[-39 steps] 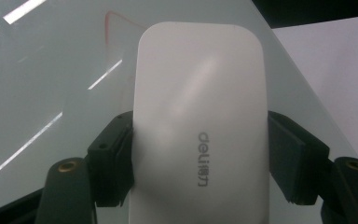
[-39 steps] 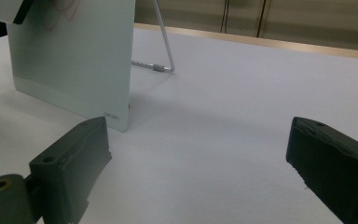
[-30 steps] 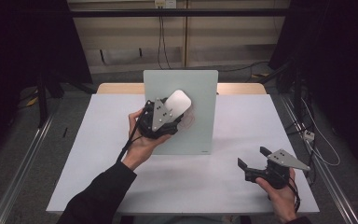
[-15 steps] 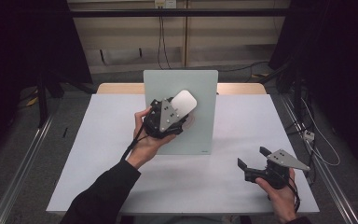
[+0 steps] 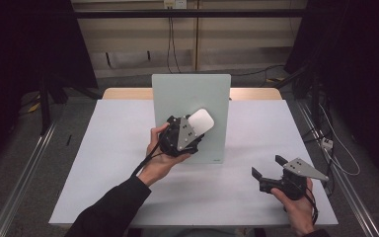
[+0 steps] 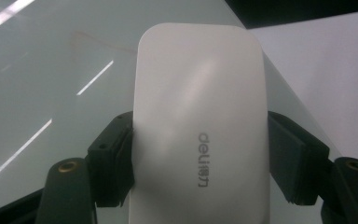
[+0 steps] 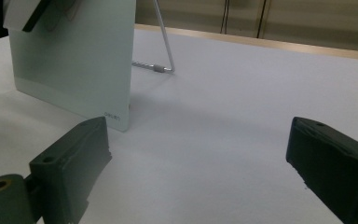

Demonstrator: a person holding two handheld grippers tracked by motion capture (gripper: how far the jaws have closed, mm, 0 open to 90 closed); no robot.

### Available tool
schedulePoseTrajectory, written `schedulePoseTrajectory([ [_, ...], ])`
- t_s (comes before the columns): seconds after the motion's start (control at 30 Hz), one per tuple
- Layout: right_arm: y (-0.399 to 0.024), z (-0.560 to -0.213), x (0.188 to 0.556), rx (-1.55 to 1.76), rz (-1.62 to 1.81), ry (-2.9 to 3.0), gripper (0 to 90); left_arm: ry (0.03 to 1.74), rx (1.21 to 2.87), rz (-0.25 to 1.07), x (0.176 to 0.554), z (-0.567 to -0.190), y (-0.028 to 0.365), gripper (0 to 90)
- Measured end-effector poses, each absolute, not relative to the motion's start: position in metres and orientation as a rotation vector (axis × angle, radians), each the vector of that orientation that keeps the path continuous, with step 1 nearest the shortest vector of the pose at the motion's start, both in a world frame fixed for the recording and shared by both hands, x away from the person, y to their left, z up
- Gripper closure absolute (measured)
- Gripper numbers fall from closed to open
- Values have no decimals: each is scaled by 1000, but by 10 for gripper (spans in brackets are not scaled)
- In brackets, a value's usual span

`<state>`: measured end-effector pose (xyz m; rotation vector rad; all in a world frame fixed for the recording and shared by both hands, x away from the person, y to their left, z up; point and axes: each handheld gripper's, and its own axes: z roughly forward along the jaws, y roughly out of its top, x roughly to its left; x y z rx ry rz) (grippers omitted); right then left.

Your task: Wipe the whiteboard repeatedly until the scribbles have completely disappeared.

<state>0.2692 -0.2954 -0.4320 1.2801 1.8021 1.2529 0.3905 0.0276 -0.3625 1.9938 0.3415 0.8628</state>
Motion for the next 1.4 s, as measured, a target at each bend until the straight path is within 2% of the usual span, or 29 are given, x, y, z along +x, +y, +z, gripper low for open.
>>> schedulePoseTrajectory([
  [0.23,-296,-432,269,1279,1257,1802,62,399,1907,910,409,-325,36,311],
  [0.33,-296,-432,269,1280,1258,1803,62,406,1897,923,411,-320,37,311],
  [0.53,-295,-432,269,1280,1256,1803,62,366,1945,932,405,-332,31,311],
  [0.63,-295,-432,269,1279,1256,1805,62,321,1997,901,395,-352,24,311],
  [0.93,-295,-432,269,1279,1256,1805,62,268,2087,829,382,-381,13,311],
  [1.07,-295,-432,269,1279,1256,1802,62,299,2068,779,386,-377,16,311],
  [1.4,-295,-432,269,1279,1256,1802,62,370,1979,823,402,-340,29,311],
])
